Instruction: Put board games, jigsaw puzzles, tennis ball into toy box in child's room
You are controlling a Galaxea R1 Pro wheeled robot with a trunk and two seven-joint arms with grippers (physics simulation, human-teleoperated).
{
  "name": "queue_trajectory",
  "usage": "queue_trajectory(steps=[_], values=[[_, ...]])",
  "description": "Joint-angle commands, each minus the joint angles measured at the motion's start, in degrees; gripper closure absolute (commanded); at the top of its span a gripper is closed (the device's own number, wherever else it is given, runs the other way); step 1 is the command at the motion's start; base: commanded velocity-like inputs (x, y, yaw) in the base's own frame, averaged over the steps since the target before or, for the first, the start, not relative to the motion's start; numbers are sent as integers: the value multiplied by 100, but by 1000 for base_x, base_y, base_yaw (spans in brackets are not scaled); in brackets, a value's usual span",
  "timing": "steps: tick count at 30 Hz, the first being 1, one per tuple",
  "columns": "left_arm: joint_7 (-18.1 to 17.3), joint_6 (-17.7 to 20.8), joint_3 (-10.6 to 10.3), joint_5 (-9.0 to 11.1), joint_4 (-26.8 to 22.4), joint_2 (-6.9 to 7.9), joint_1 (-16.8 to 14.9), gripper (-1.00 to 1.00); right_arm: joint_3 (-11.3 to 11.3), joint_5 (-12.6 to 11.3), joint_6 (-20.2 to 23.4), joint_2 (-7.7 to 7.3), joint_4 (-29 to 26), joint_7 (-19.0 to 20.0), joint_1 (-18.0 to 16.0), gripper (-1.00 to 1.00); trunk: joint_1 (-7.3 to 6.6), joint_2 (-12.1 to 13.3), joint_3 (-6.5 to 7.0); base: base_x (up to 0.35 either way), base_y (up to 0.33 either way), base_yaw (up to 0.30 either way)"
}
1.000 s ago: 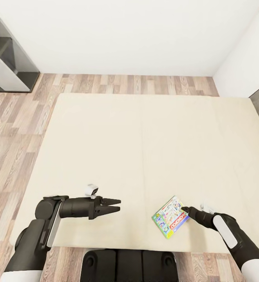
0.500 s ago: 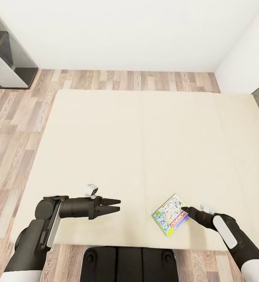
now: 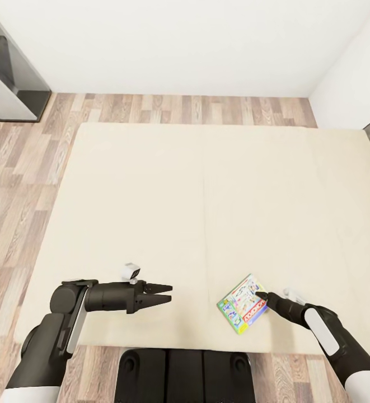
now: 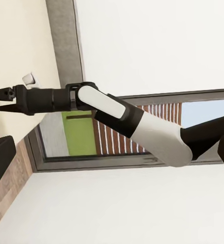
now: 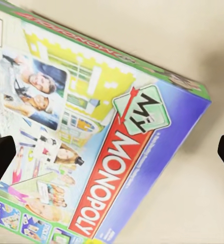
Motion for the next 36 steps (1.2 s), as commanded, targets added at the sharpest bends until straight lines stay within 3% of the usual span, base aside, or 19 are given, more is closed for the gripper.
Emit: queue_trajectory(steps=[1, 25, 36], values=[[-21, 60, -1, -6, -2, 1, -2, -100, -7, -3, 27, 0, -3, 27, -1, -100, 3, -9, -15, 0, 0, 0], [-21, 60, 1, -6, 1, 1, -2, -100, -7, -3, -132, -5, -3, 96, 10, -100, 3, -9, -208, 0, 0, 0], [-21, 60, -10, -5, 13, -6, -2, -100, -14, 23, -140, 74, -30, 149, -25, -100, 3, -9, -295, 0, 0, 0]])
